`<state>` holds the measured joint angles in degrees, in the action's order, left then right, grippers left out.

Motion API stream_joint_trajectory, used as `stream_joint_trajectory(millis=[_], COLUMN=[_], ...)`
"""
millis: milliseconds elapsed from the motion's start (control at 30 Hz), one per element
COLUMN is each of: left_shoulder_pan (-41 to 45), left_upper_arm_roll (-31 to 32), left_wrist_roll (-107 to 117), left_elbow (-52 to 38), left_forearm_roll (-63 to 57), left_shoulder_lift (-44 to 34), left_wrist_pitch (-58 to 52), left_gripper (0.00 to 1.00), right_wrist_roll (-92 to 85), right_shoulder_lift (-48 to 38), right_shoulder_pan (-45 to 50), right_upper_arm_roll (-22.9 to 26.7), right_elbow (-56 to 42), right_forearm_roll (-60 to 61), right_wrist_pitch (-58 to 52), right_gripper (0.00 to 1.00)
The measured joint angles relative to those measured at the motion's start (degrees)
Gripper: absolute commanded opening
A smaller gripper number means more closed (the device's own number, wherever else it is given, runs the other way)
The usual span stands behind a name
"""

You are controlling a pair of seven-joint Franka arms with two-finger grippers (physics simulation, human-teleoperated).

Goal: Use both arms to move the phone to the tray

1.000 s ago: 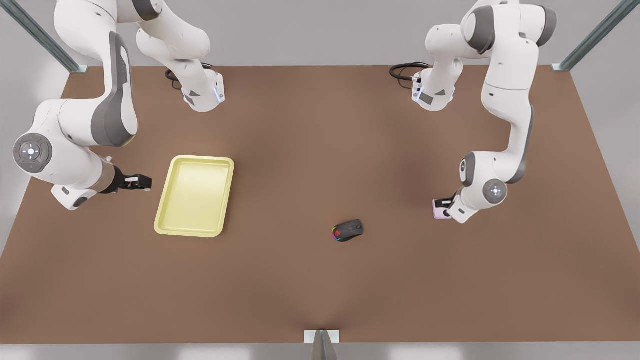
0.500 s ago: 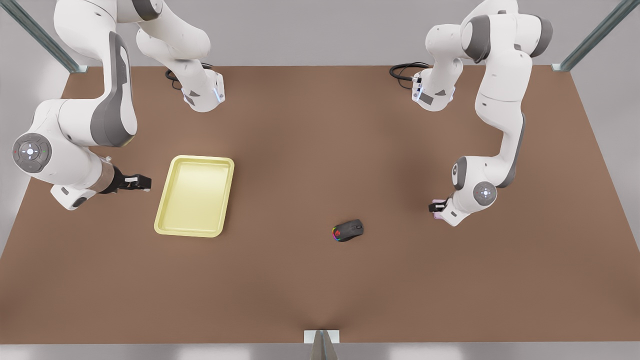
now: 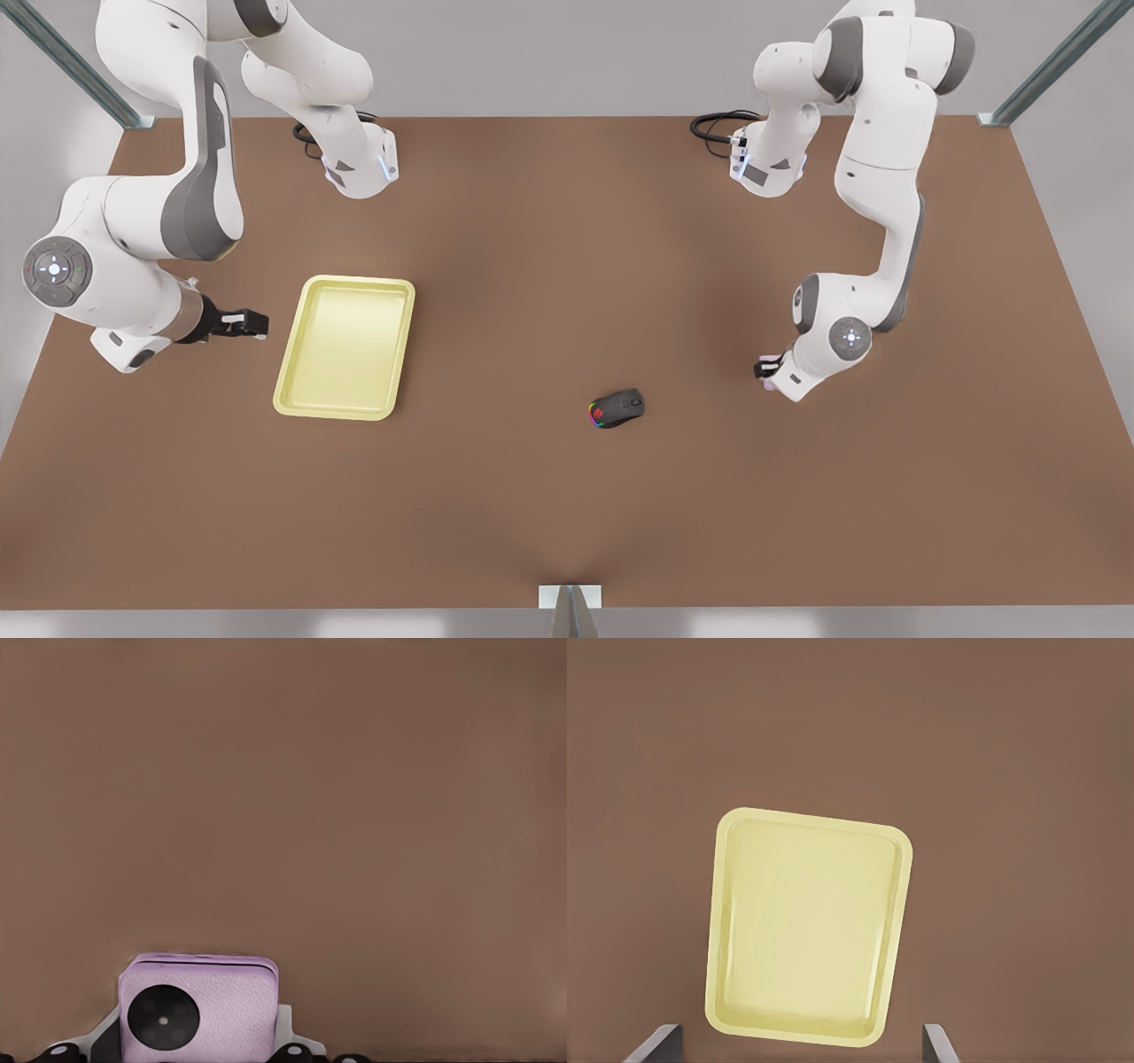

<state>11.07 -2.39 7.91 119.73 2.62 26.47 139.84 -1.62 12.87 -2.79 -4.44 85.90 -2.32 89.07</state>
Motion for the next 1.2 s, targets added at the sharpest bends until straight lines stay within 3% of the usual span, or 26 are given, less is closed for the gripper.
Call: stream_joint_trajectory(millis=[133,200,300,500,700,767,833,967,1033,1100,1167,1200], left_shoulder_pan=[14.9,23.1,33.4,39.6,43.0,42.7,42.5,42.4,34.8,21.0,9.5,4.1], left_upper_arm_roll=[0.4,0.4,0.3,0.3,0.2,0.0,0.0,-0.1,-0.5,-2.4,-6.4,-4.1], left_wrist_roll=[5.7,10.0,17.1,29.7,39.7,42.3,44.6,48.4,48.2,44.4,38.3,35.8], left_elbow=[-7.6,-23.4,-39.8,-53.4,-60.0,-60.5,-60.7,-60.4,-60.2,-60.2,-59.0,-50.2], left_forearm_roll=[3.2,4.9,6.2,6.5,6.7,6.8,6.9,6.9,6.3,3.8,0.7,-1.3], left_shoulder_lift=[-1.2,4.8,14.4,26.1,31.6,32.2,32.7,32.1,21.4,8.6,1.8,-4.0], left_wrist_pitch=[-5.2,-11.6,-19.4,-25.8,-27.4,-26.2,-24.9,-23.8,-30.4,-41.2,-50.2,-51.5], left_gripper=[0.68,0.68,0.68,0.68,0.70,0.70,1.00,1.00,1.00,1.00,1.00,1.00], right_wrist_roll=[0.0,0.0,0.0,0.0,0.0,0.0,0.0,0.0,0.0,0.1,0.1,0.2], right_shoulder_lift=[0.0,0.0,-0.1,-0.1,0.0,0.0,0.3,0.5,0.5,0.5,0.9,1.7], right_shoulder_pan=[0.1,0.1,0.2,-0.1,-0.2,-0.1,-0.1,0.2,0.3,0.3,1.0,3.8], right_upper_arm_roll=[0.0,0.0,0.0,0.0,0.1,0.1,0.1,0.1,0.0,0.0,-1.0,-2.0], right_elbow=[0.0,0.0,-0.1,0.0,0.0,0.0,-0.1,-0.4,-0.5,-0.6,-0.4,-0.3], right_forearm_roll=[0.0,0.0,0.0,-0.1,-0.1,0.0,0.0,0.0,0.0,0.0,0.0,0.0], right_wrist_pitch=[0.0,0.0,0.0,0.1,0.1,0.1,0.1,0.0,0.0,0.0,0.8,1.9], right_gripper=[1.00,1.00,1.00,1.00,1.00,1.00,1.00,1.00,1.00,1.00,1.00,1.00])
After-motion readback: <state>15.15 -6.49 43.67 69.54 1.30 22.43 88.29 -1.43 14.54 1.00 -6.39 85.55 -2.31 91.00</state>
